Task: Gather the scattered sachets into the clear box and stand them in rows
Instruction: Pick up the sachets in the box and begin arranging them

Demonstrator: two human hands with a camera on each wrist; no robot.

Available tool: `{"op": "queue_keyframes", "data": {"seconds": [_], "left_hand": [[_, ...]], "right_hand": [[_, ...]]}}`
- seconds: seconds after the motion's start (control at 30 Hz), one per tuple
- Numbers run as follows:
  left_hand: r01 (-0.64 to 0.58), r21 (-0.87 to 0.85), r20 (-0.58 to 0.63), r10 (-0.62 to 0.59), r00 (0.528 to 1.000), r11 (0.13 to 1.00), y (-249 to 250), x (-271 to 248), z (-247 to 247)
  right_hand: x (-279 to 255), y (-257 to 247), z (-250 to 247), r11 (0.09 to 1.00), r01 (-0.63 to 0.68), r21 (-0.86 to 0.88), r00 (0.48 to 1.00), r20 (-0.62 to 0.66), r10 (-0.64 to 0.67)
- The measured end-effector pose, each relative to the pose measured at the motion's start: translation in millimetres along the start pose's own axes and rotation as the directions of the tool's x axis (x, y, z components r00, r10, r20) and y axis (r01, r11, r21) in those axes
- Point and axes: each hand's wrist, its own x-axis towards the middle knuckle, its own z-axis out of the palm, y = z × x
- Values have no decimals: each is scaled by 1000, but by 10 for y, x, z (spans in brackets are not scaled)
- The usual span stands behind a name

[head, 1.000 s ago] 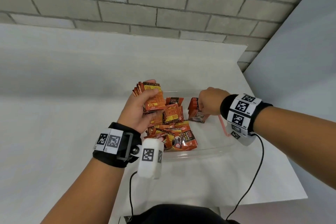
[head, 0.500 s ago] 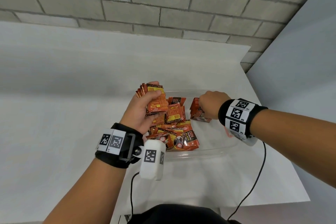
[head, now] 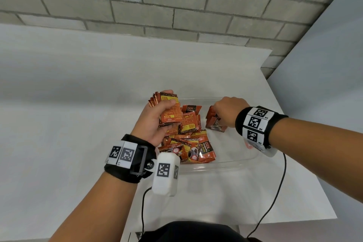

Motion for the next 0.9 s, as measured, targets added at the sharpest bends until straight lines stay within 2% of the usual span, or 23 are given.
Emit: {"op": "queue_keyframes", "data": {"seconds": [0.4,0.47,0.53,0.6,0.67,0.7,0.73,0.9], "left_hand": [[17,-47,41,-16,999,999,-19,18,-3],[33,-62,39,-31,999,998,-28,22,-9],[56,-76,47,-52,998,996,-35,24,-11],[76,-86,79,-69,995,993,-32,16,0],[87,-73,132,-77,988,994,-21,6,34],[91,-59,160,-80,984,994,-13,-3,63],[94,-46,181,-84,980,995,-10,-8,87],[114,-1,197,-112,974,993,-56,-28,198]], "right_hand": [[-5,67,-37,999,-38,27,999,-9,38],[-21,92,-94,996,-50,69,999,-4,50],[-87,126,-218,979,-35,202,999,-17,39],[-206,135,-363,886,52,461,995,-95,-9],[-365,69,-499,655,195,730,973,-227,-37],[-446,14,-547,524,251,814,960,-279,-26],[-509,-46,-565,432,286,855,950,-311,-13],[-677,-214,-403,275,344,898,933,-361,11]]}}
